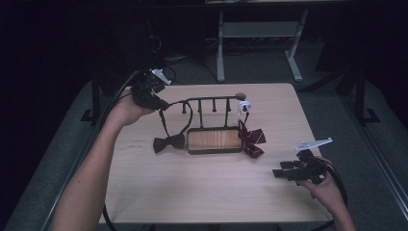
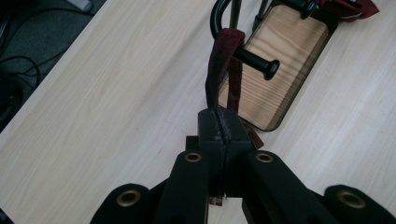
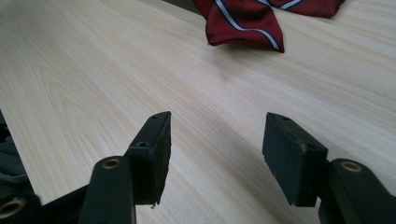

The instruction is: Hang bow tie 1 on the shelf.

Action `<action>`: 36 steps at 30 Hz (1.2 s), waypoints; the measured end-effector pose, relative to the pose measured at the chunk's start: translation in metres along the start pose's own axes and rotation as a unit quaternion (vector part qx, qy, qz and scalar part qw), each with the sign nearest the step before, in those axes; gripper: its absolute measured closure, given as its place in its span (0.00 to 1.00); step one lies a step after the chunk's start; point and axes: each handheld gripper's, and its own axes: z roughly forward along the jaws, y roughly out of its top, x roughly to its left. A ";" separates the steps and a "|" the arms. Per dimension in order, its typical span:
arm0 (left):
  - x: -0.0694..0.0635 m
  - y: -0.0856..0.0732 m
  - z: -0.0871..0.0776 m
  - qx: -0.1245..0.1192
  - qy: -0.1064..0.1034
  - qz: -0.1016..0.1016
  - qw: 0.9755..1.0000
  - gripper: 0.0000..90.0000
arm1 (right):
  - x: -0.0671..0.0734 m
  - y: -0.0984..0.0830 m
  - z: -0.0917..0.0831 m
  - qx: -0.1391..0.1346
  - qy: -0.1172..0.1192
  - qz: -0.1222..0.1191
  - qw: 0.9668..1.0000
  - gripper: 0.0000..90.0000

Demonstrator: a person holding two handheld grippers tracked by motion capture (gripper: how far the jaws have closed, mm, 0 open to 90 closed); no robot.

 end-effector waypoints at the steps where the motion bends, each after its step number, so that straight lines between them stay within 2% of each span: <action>1: 0.001 0.000 0.001 0.001 0.000 0.000 1.000 0.99 | 0.000 0.000 0.000 0.000 0.000 0.000 1.000 0.47; 11: 0.004 0.001 0.007 0.013 0.007 -0.010 1.000 0.96 | -0.001 0.000 0.000 0.001 -0.001 0.000 1.000 0.47; 17: 0.005 -0.002 0.010 0.012 0.006 -0.007 1.000 0.91 | -0.002 -0.001 0.001 0.002 -0.002 0.001 1.000 0.47; 18: 0.004 -0.003 0.011 0.011 0.004 -0.012 1.000 0.91 | -0.002 -0.001 0.001 0.002 -0.002 0.000 1.000 0.47; 22: 0.003 -0.005 0.013 0.021 0.002 -0.009 1.000 0.90 | -0.002 -0.001 0.001 0.002 -0.003 0.001 1.000 0.46; 24: 0.002 -0.006 0.013 0.011 0.000 -0.010 1.000 0.90 | -0.002 -0.001 0.001 0.000 -0.004 0.000 1.000 0.46; 28: -0.001 -0.010 0.014 0.009 0.000 -0.008 1.000 0.89 | -0.002 -0.001 0.001 0.000 -0.008 0.002 1.000 0.46; 32: -0.004 -0.014 0.014 0.015 0.001 -0.005 1.000 0.87 | -0.002 -0.001 0.001 -0.002 -0.009 0.002 1.000 0.45; 36: -0.006 -0.018 0.012 0.001 -0.001 -0.010 1.000 0.86 | -0.002 -0.001 0.002 0.001 -0.011 0.004 1.000 0.45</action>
